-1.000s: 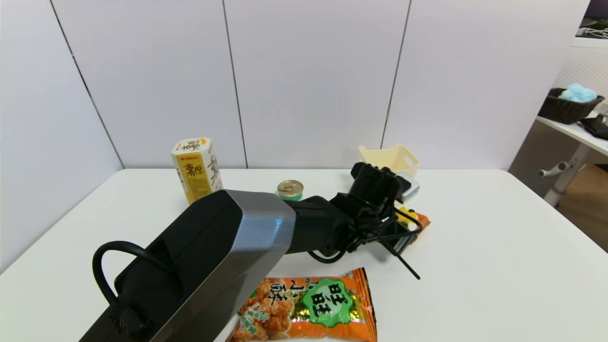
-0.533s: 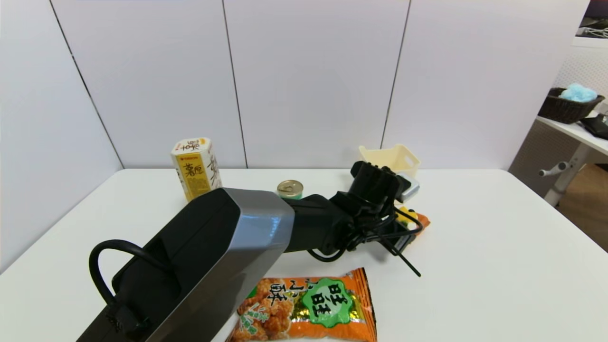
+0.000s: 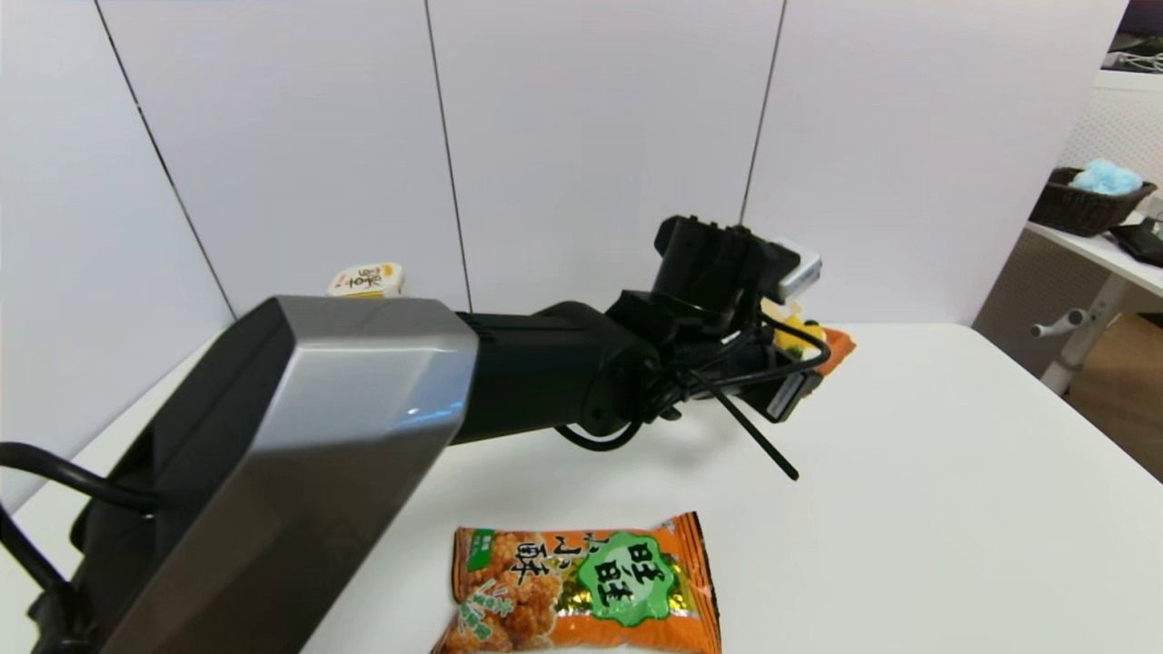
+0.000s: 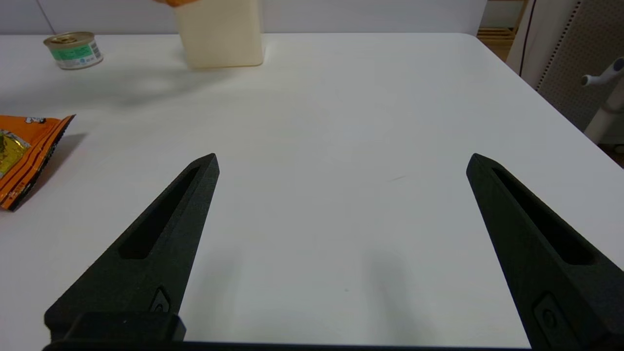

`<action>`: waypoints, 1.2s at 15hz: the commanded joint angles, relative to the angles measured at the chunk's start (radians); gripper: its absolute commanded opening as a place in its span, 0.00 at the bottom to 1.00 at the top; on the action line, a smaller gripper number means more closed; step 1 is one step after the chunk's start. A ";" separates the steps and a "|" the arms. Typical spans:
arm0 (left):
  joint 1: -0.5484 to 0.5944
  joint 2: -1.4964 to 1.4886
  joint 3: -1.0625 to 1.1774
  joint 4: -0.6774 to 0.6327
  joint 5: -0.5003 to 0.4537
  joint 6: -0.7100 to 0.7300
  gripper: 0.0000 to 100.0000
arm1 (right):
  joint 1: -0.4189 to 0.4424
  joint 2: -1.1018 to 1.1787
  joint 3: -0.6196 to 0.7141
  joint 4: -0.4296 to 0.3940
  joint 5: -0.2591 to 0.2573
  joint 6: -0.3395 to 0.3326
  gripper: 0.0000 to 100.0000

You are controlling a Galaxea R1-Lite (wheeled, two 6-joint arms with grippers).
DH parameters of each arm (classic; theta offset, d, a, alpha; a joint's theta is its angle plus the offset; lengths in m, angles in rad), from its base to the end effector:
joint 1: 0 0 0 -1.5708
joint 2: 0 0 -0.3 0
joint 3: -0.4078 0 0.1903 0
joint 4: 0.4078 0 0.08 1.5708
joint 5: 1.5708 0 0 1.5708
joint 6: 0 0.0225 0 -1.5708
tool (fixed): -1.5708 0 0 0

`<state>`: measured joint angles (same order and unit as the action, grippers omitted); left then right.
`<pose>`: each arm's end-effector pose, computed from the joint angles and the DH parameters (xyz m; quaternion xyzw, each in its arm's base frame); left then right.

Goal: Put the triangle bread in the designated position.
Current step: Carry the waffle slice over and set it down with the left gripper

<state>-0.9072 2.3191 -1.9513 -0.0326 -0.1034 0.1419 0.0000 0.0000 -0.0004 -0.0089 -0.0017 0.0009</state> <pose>0.3006 -0.3882 0.1938 0.1263 0.1193 -0.4870 0.8560 -0.0228 0.0000 0.0765 0.0005 -0.0047 -0.0008 1.0000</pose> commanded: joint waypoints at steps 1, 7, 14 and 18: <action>0.014 -0.204 0.058 -0.006 0.008 0.011 0.00 | 0.000 0.000 0.000 0.000 0.000 0.002 1.00; 0.169 -0.555 0.262 -0.009 0.188 0.107 0.00 | 0.000 0.000 0.000 0.000 0.000 -0.001 1.00; 0.594 -0.859 0.492 -0.009 0.188 0.123 0.00 | 0.000 0.000 0.000 0.000 0.000 -0.001 1.00; 0.780 -0.816 0.502 -0.029 0.189 0.117 0.00 | 0.000 0.000 0.000 0.000 0.000 -0.001 1.00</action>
<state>-0.1972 1.4962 -1.4615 -0.0528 0.0847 0.2596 0.0000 0.0000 -0.0004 -0.0089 -0.0013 0.0009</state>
